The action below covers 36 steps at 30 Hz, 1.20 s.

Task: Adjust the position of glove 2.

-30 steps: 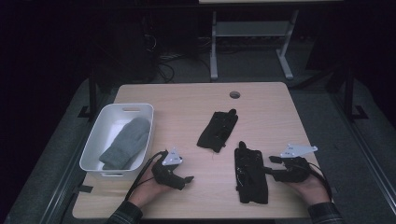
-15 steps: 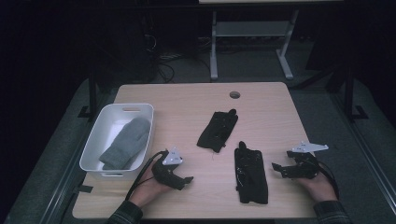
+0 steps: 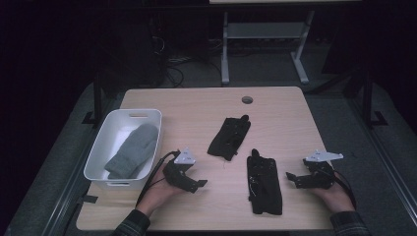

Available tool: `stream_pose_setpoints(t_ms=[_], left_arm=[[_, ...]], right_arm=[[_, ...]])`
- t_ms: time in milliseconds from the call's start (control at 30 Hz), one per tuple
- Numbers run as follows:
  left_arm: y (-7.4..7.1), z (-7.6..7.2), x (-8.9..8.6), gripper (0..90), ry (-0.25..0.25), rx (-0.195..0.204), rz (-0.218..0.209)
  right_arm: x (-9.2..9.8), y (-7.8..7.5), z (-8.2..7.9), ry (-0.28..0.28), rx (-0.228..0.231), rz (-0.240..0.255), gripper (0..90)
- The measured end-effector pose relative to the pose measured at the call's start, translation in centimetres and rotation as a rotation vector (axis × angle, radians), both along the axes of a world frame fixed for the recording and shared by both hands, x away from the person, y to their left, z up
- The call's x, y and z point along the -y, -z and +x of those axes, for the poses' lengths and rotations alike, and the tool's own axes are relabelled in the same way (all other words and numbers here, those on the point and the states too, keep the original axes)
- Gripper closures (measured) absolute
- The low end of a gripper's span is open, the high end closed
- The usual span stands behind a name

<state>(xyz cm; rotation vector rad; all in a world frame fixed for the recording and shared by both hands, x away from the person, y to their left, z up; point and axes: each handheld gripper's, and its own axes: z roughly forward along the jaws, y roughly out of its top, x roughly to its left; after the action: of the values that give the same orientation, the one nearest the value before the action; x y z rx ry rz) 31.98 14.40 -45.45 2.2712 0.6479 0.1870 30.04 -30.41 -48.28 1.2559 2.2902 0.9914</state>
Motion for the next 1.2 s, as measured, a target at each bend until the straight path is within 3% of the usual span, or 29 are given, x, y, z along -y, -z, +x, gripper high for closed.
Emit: stream_pose_setpoints(t_ms=[200, 500, 667, 933, 1000, 1200], left_arm=[[-1.2, 1.8, 1.0, 16.7, -0.001, 0.012, -0.024], [-2.3, 4.7, 3.0, 34.6, 0.032, 0.03, -0.035], [-2.7, 6.5, 4.3, 54.6, 0.049, 0.048, -0.037], [-2.4, 9.6, 5.8, 88.4, 0.045, -0.012, -0.036], [-2.2, 10.2, 6.3, 89.3, 0.04, -0.029, -0.041], [-1.8, 12.0, 7.4, 89.3, 0.034, -0.028, -0.036]], right_arm=[[0.0, 0.0, 0.0, 0.003, -0.002, 0.001, 11.0], [0.0, 0.0, -0.1, 0.003, -0.002, 0.001, 11.0], [0.0, 0.0, -0.1, 0.004, -0.001, 0.001, 11.1], [0.0, 0.0, -0.1, 0.003, -0.001, 0.001, 11.1], [0.0, 0.0, -0.1, 0.004, -0.002, 0.002, 11.1], [0.0, 0.0, 0.0, 0.003, 0.0, 0.001, 11.1]])
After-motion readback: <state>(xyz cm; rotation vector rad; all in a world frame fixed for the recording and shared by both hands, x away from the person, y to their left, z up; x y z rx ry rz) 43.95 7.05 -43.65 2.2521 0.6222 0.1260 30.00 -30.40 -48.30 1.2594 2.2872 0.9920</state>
